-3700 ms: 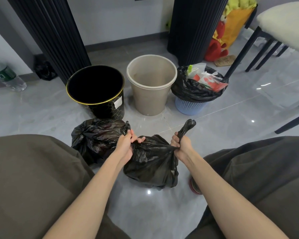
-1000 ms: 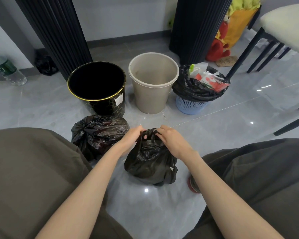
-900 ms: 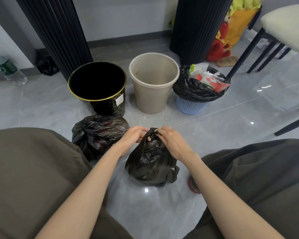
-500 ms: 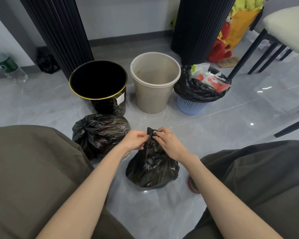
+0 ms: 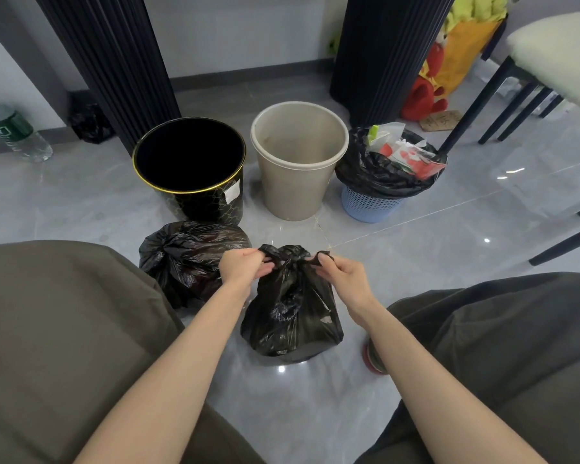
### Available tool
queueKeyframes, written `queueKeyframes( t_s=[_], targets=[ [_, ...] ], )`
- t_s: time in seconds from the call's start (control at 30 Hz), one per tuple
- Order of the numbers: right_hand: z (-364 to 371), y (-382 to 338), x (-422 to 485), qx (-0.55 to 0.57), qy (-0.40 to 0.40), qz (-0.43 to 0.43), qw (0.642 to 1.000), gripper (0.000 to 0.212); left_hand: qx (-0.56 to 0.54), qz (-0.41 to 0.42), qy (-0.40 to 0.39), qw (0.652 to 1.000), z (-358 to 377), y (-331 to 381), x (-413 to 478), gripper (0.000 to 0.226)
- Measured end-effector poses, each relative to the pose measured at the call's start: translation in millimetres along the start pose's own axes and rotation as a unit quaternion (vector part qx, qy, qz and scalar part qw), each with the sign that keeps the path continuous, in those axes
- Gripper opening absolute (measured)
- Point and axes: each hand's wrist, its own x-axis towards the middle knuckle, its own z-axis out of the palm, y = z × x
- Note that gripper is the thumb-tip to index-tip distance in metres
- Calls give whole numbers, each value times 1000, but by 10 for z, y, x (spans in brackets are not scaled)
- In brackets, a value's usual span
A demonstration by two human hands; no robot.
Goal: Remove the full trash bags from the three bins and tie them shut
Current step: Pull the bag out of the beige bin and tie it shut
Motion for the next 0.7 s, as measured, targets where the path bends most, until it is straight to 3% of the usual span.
queueKeyframes(
  t_s=[0.17,0.27,0.4,0.47,0.57,0.7],
  targets=[
    [4,183,-75,253,91,115,956,24,-67,-27,51,996,-63,-83,113,25],
    [54,182,-32,229,102,112,962,30,-96,-20,38,994,-25,-76,70,15],
    [149,82,20,176,94,77,977,30,90,153,-41,983,52,90,-81,22],
    [196,44,18,176,93,62,978,28,108,191,-88,972,86,112,-139,20],
    [229,22,29,256,90,79,959,33,11,154,-139,978,126,73,-159,18],
    [309,74,21,373,118,123,912,32,10,129,-90,988,149,-26,-80,22]
  ],
)
